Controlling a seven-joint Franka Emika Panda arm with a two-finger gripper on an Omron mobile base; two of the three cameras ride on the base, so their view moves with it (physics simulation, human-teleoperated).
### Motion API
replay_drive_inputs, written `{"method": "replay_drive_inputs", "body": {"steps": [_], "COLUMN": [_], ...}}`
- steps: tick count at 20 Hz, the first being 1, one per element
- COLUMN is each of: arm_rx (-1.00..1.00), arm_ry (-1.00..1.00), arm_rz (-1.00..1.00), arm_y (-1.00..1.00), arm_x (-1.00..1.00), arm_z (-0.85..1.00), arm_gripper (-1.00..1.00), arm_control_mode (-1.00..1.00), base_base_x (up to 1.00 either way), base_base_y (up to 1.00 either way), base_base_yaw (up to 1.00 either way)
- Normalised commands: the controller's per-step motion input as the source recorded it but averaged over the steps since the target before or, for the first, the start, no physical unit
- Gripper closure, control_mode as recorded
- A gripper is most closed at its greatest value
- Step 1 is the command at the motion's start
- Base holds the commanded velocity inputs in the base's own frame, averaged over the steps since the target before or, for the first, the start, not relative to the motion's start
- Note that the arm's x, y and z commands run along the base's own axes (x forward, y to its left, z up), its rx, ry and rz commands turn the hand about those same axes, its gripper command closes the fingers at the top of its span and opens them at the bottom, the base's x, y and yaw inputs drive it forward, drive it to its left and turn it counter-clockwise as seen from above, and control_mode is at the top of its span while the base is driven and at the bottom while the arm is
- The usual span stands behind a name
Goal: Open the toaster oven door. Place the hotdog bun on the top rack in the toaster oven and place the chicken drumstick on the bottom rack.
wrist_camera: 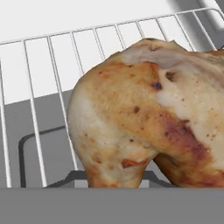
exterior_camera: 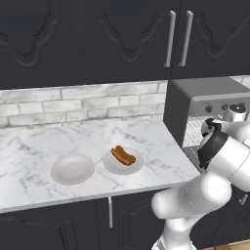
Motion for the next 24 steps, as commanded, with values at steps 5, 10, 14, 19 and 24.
{"method": "replay_drive_inputs", "body": {"steps": [5, 10, 14, 19, 24], "arm_rx": [0.0, 0.0, 0.0, 0.0, 0.0], "arm_ry": [0.0, 0.0, 0.0, 0.0, 0.0], "arm_rz": [0.02, 0.02, 0.01, 0.01, 0.0], "arm_y": [-0.13, -0.13, -0.11, -0.11, -0.13], "arm_x": [0.01, 0.0, 0.0, 0.0, 0.0], "arm_z": [-0.19, -0.17, -0.13, -0.06, 0.0], "arm_gripper": [1.0, 1.0, 1.0, -1.0, -1.0], "arm_control_mode": [-1.0, -1.0, -1.0, -1.0, -1.0], "base_base_x": [0.0, 0.0, 0.0, 0.0, 0.0], "base_base_y": [0.0, 0.0, 0.0, 0.0, 0.0], "base_base_yaw": [0.0, 0.0, 0.0, 0.0, 0.0]}}
